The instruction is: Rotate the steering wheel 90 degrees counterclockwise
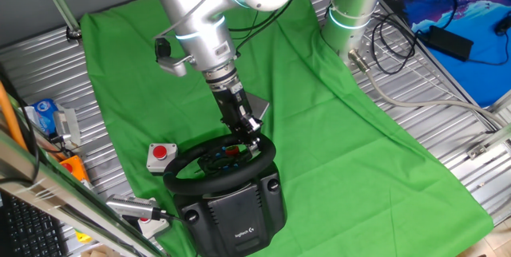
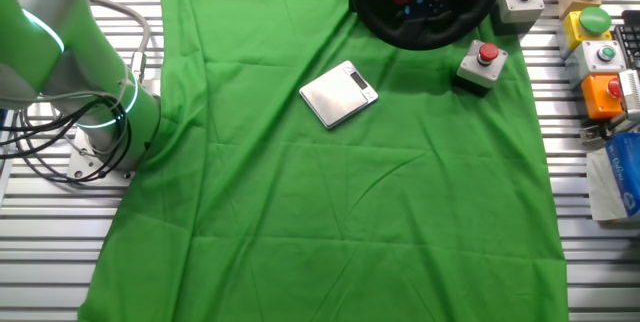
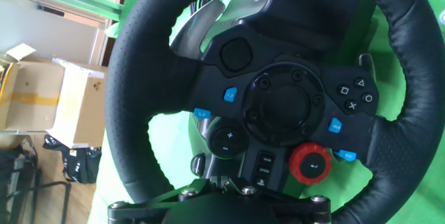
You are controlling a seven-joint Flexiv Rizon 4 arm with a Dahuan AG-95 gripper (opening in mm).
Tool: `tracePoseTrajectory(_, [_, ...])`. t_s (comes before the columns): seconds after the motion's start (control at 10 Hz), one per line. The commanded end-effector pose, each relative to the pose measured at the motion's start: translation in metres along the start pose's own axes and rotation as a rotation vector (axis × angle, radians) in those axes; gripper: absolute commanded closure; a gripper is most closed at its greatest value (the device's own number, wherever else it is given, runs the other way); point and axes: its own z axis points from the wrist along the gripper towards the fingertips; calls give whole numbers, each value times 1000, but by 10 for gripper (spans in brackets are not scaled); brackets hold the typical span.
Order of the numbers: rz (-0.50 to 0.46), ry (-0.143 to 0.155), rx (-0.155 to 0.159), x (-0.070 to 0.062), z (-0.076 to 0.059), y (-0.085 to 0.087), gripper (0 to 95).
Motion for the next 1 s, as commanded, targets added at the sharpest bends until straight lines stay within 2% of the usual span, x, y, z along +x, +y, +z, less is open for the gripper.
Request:
tracePoseTrajectory(0.1, [-9,3,10,0,1,-1,950])
tracePoseTrajectory(0.5, [-14,4,13,1,4,-4,950])
tracePoseTrajectory(1.0, [-99,21,69,0,5,-7,950])
